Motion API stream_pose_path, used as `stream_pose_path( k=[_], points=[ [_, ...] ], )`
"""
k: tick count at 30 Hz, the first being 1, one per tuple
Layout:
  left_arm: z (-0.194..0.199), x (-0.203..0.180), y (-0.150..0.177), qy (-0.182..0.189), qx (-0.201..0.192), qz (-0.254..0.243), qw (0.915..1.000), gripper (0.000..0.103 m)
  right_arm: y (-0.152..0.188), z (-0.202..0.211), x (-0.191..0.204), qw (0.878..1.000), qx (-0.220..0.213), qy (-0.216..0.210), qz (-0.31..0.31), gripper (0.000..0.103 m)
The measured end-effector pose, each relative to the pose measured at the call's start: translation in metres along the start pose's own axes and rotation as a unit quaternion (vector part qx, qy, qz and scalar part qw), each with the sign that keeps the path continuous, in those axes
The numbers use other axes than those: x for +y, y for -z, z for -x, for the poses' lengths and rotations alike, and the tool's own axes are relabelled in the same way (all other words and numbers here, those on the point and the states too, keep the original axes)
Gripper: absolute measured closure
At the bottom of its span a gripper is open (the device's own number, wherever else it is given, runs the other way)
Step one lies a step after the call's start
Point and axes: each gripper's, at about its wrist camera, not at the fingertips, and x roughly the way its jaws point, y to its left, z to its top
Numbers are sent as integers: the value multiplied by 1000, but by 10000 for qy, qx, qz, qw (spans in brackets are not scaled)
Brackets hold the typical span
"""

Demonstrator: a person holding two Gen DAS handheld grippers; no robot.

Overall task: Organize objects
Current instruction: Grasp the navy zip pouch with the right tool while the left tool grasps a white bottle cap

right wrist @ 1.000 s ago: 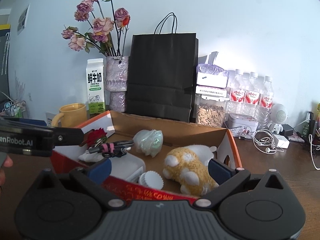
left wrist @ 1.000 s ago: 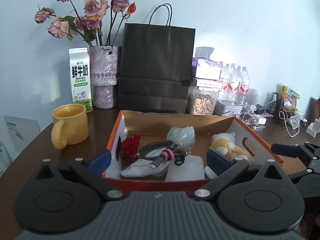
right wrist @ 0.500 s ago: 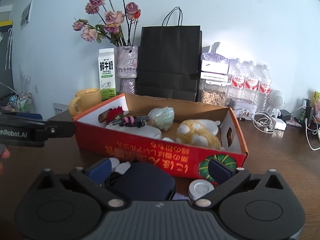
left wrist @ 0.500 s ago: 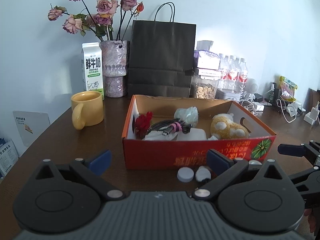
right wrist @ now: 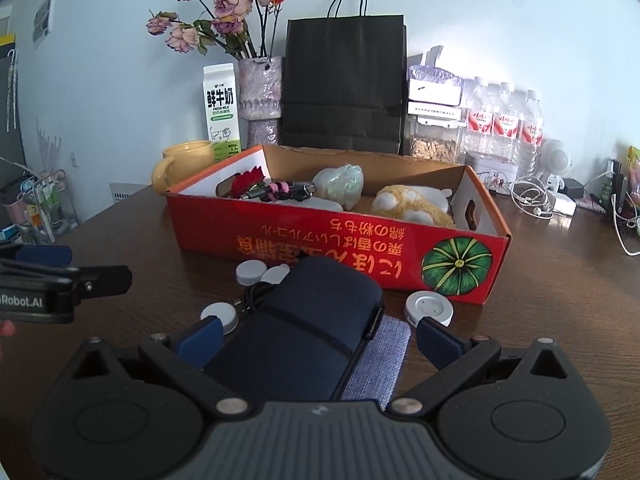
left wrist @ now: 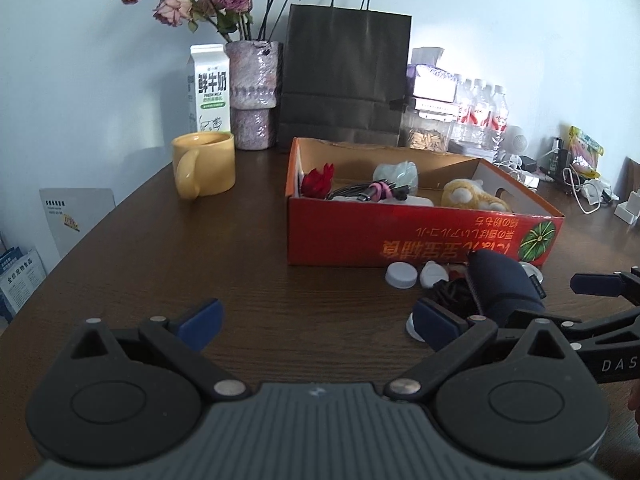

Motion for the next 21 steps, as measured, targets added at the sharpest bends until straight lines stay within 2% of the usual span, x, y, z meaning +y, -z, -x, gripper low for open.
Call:
stream_pose_path(
  k=[8, 13, 17, 21],
  points=[
    [2, 8, 1, 25, -27, 87, 10000, 0, -5, -22, 4, 9991, 378, -96, -177, 0],
    [0, 13, 3, 53, 16, 140, 9999, 0, -4, -36, 5, 9979, 572, 24, -302, 0],
    [-3, 16, 4, 53, 43, 171, 9998, 0, -1, -39, 0, 9963, 612, -244, -547, 13],
    [-7, 18, 6, 46, 106, 190, 9998, 0, 1, -33, -3, 9958, 454, -447, -653, 26]
  ],
)
